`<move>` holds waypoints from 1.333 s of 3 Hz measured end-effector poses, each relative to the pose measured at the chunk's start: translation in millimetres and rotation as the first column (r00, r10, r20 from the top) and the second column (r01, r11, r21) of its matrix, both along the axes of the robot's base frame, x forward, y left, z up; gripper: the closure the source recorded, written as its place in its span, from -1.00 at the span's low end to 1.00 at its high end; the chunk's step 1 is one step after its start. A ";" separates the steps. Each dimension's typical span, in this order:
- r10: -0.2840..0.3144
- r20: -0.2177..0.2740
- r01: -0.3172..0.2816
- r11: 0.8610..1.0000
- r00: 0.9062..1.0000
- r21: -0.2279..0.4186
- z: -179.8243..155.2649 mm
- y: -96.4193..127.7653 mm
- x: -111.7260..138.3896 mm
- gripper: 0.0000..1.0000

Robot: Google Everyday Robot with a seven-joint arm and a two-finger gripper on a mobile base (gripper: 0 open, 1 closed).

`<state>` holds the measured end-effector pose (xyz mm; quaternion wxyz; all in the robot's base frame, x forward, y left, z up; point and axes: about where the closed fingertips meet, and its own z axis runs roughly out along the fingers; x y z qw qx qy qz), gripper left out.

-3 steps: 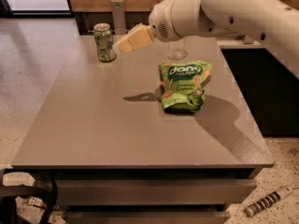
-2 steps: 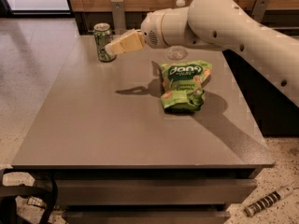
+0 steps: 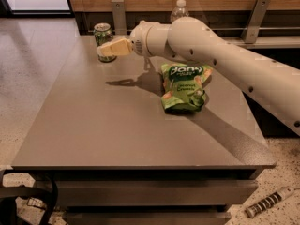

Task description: Knock green can over

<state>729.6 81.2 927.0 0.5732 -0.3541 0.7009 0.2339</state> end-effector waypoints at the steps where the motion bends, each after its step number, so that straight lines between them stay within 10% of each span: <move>1: 0.001 0.017 -0.002 0.999 1.000 0.052 -13.9 27.0 22.8 -1.00; 4: -0.025 0.063 0.022 0.998 0.998 0.051 -46.0 42.9 58.8 -1.00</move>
Offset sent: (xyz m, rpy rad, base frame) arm 0.0341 0.0379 -0.0191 0.0829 -0.0246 0.0011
